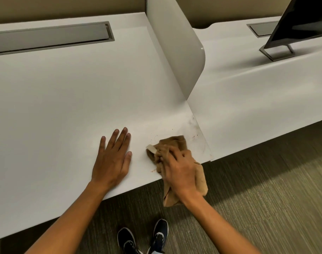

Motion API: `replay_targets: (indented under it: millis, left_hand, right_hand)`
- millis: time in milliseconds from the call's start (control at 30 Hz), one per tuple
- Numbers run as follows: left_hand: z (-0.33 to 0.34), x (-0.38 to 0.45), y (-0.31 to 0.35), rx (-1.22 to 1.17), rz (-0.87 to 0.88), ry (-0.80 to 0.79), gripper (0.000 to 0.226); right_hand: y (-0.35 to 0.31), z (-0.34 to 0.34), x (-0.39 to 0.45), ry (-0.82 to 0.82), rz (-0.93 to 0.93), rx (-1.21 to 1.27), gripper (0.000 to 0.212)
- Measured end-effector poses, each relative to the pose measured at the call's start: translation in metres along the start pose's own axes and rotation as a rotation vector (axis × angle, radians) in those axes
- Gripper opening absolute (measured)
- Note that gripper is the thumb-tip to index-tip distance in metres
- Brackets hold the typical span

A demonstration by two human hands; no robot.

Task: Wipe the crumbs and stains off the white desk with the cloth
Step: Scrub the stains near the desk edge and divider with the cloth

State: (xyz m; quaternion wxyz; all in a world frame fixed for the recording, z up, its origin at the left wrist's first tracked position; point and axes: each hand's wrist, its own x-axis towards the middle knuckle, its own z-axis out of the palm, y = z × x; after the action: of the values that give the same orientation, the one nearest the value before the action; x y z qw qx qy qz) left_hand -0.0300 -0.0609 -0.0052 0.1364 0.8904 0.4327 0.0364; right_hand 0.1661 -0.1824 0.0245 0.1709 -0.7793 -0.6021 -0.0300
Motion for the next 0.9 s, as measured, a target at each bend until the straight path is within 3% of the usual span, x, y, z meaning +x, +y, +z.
replay_targets:
  millis: [167, 533, 700, 833, 900]
  left_hand:
    - [-0.001, 0.001, 0.000, 0.000, 0.000, 0.005, 0.061]
    - [-0.002, 0.001, 0.001, 0.009, 0.007, 0.021, 0.061]
    - [-0.001, 0.001, -0.001, -0.024, 0.016, 0.036, 0.061]
    - [-0.001, 0.000, -0.002, -0.048, 0.029, 0.045, 0.061]
    - [-0.002, 0.000, -0.003, -0.113, 0.026, 0.047, 0.062]
  right_hand:
    - [-0.029, 0.016, 0.034, -0.013, -0.076, 0.029, 0.025]
    - [0.007, 0.036, 0.146, -0.023, 0.257, 0.120, 0.028]
    - [-0.009, 0.040, 0.117, -0.031, 0.183, 0.140, 0.033]
    - [-0.044, 0.025, 0.068, 0.082, -0.022, 0.154, 0.039]
    - [-0.056, 0.019, 0.046, 0.056, -0.081, 0.198, 0.040]
